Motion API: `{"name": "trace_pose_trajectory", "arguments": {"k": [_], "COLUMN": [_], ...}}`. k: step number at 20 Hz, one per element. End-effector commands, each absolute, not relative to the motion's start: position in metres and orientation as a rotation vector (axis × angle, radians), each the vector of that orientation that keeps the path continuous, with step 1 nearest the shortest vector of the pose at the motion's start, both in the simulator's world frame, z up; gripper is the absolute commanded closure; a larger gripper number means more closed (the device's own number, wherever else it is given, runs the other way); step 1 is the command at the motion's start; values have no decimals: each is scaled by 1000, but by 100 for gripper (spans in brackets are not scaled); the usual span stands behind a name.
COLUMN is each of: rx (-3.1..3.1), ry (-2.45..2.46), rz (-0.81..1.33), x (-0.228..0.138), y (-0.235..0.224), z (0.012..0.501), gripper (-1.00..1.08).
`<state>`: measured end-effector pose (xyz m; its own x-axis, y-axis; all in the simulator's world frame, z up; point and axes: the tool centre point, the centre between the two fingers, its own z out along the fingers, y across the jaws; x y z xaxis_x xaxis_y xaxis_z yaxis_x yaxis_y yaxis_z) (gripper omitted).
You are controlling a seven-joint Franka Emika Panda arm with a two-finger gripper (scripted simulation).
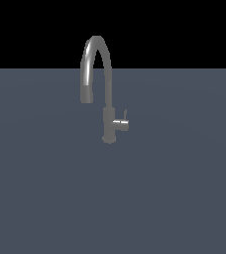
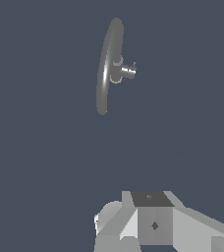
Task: Turn on the faucet by rotating a designated handle.
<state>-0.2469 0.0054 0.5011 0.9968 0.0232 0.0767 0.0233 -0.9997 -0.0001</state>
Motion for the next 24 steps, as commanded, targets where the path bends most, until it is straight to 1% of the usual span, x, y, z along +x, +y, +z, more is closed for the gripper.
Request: {"name": "trace_pose_trajectory", "arguments": {"k": [1,7,12,18,24], "rx": [-3138,-3126,-3098,-3036,-2940], "ry": [-37,-16,33,128,257], "rz": [-120,-103,-62,19,129], "x": [-247,-242,-230,-205,-170], "y": [5,6,6,6,3], "z": [501,500,499,494,485], "gripper": [108,108,108,108,108]}}
